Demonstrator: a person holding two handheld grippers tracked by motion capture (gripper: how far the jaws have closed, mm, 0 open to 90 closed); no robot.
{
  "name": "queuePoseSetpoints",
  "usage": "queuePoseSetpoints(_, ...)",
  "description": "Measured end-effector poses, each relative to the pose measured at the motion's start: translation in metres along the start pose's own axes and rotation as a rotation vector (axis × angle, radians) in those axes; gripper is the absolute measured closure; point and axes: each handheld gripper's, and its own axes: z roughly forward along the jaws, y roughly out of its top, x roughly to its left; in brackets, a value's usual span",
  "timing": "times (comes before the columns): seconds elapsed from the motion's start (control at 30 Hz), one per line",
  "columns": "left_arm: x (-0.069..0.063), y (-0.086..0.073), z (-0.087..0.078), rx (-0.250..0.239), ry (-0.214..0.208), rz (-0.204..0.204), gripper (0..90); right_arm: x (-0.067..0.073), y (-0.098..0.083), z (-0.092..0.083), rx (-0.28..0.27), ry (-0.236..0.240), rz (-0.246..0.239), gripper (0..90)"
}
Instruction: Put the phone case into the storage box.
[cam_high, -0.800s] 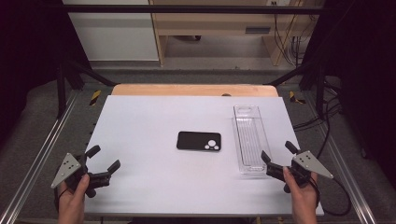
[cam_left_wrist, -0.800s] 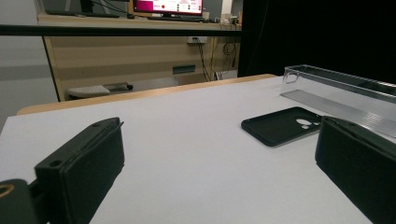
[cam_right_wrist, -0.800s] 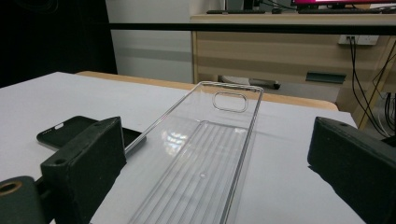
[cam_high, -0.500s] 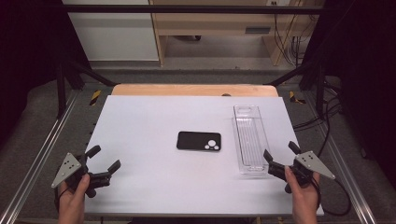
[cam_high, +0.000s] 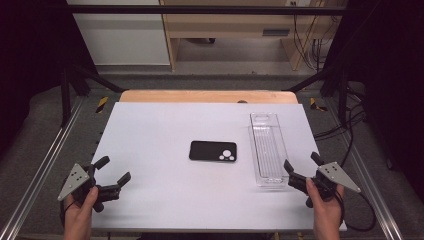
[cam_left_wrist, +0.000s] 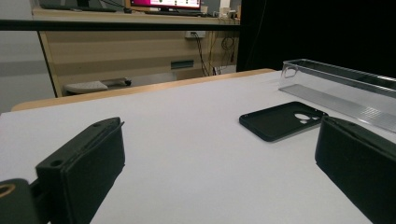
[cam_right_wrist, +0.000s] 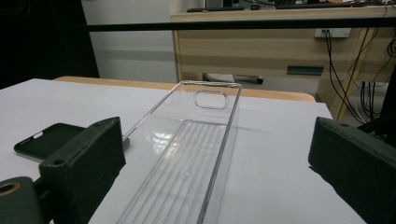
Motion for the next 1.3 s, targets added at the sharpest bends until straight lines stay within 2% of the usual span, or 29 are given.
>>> queuePoseSetpoints(0.23,-0.002,0.000,0.002,0.009,-0.004,0.008,1.8,0.003,0.000,0.000,0.007,-0.003,-0.023,4.2)
queuePoseSetpoints(0.3,-0.002,0.000,0.002,0.012,-0.005,0.007,1.7,0.003,0.001,0.000,0.004,-0.023,-0.044,4.4)
queuePoseSetpoints(0.43,-0.002,0.000,0.002,0.015,-0.005,0.008,1.7,0.004,0.003,-0.002,-0.003,-0.044,-0.057,4.3)
queuePoseSetpoints(0.63,-0.003,-0.001,0.002,0.024,0.001,0.014,1.8,0.014,0.009,-0.002,-0.016,-0.050,-0.065,3.9)
queuePoseSetpoints(0.67,-0.003,-0.001,0.001,0.027,0.005,0.016,1.7,0.020,0.015,0.002,-0.010,-0.052,-0.064,3.9)
queuePoseSetpoints(0.73,-0.003,-0.001,0.000,0.026,0.008,0.019,1.7,0.026,0.024,0.008,-0.016,-0.031,-0.034,4.2)
queuePoseSetpoints(0.77,-0.003,-0.001,0.000,0.026,0.008,0.019,1.7,0.026,0.024,0.008,-0.016,-0.031,-0.034,4.2)
queuePoseSetpoints(0.83,-0.002,-0.001,-0.001,0.023,0.012,0.014,1.7,0.037,0.041,0.019,-0.018,-0.021,-0.076,4.1)
queuePoseSetpoints(1.0,-0.001,-0.001,-0.001,0.020,0.015,0.013,1.7,0.062,0.063,0.045,0.006,0.036,-0.075,3.9)
queuePoseSetpoints(1.17,-0.001,-0.001,0.000,0.021,0.013,0.014,1.8,0.092,0.075,0.073,0.051,0.101,-0.054,3.9)
queuePoseSetpoints(1.2,-0.001,-0.001,0.000,0.021,0.013,0.014,1.8,0.092,0.075,0.073,0.051,0.101,-0.054,3.9)
queuePoseSetpoints(1.23,-0.001,-0.001,0.000,0.021,0.012,0.015,1.7,0.103,0.077,0.083,0.061,0.118,-0.040,4.2)
queuePoseSetpoints(1.27,-0.001,-0.001,0.000,0.021,0.012,0.015,1.7,0.103,0.077,0.083,0.061,0.118,-0.040,4.2)
queuePoseSetpoints(1.3,-0.001,-0.001,0.000,0.023,0.012,0.016,1.7,0.113,0.078,0.093,0.069,0.127,-0.028,4.5)
